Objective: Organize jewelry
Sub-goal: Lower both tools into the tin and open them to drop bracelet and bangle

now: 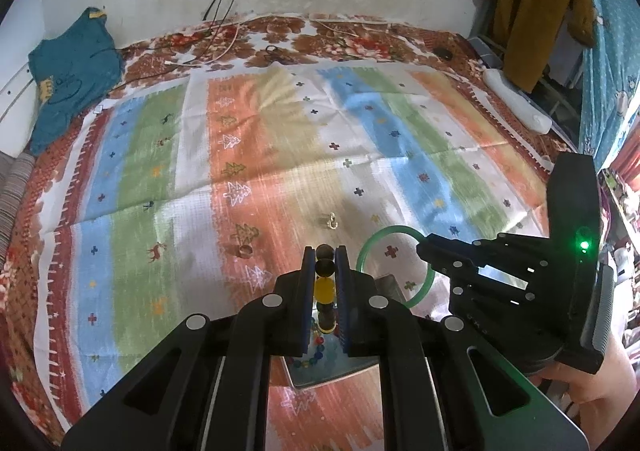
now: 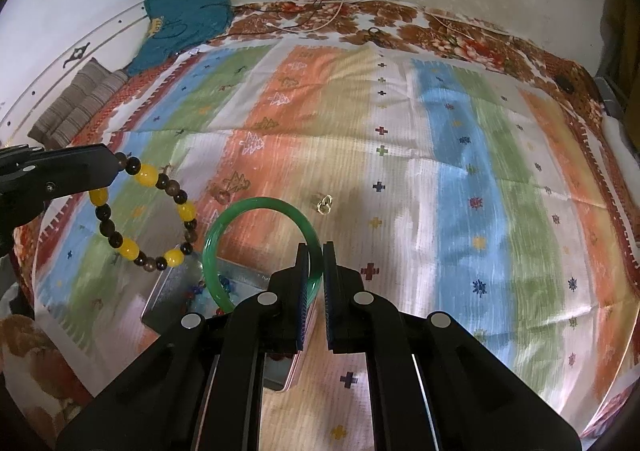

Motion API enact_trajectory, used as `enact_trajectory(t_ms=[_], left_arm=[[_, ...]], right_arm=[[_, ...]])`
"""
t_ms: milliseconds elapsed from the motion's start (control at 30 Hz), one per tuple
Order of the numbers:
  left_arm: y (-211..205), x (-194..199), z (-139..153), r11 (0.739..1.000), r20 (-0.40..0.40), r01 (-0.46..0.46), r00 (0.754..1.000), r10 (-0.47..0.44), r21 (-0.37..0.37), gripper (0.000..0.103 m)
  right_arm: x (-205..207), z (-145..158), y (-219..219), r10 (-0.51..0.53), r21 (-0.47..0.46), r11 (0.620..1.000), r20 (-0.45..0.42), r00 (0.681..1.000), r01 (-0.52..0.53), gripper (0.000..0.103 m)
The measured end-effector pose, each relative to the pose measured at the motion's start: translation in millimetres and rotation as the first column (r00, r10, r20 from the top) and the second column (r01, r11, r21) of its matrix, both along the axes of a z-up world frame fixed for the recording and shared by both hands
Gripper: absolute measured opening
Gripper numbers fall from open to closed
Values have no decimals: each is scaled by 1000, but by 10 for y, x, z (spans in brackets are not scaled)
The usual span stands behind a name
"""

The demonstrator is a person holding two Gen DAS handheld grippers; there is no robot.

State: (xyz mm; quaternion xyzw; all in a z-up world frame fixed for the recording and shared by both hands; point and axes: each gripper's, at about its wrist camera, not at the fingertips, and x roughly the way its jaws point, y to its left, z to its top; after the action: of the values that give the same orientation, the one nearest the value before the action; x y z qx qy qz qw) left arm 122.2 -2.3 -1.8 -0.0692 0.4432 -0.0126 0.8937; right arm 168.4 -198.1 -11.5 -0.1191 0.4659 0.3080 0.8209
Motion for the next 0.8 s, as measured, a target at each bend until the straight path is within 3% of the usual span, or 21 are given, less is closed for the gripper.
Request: enact_trajectory(t_ms=[300, 733, 800], left_arm=[[-101, -233, 67, 1000, 38, 26, 999, -27, 9, 9], [-88, -320, -3, 1000, 14, 6, 1000, -6, 20, 9], [-58, -285, -31, 1000, -9, -9, 1000, 9, 19, 10]], right_arm=[[-156, 40, -81, 6, 14, 1000, 7, 1000, -6, 8], [-252, 17, -49, 33, 20, 999, -15, 999, -33, 8], [-251, 17, -33, 37, 28, 999, -32, 999, -36, 18]])
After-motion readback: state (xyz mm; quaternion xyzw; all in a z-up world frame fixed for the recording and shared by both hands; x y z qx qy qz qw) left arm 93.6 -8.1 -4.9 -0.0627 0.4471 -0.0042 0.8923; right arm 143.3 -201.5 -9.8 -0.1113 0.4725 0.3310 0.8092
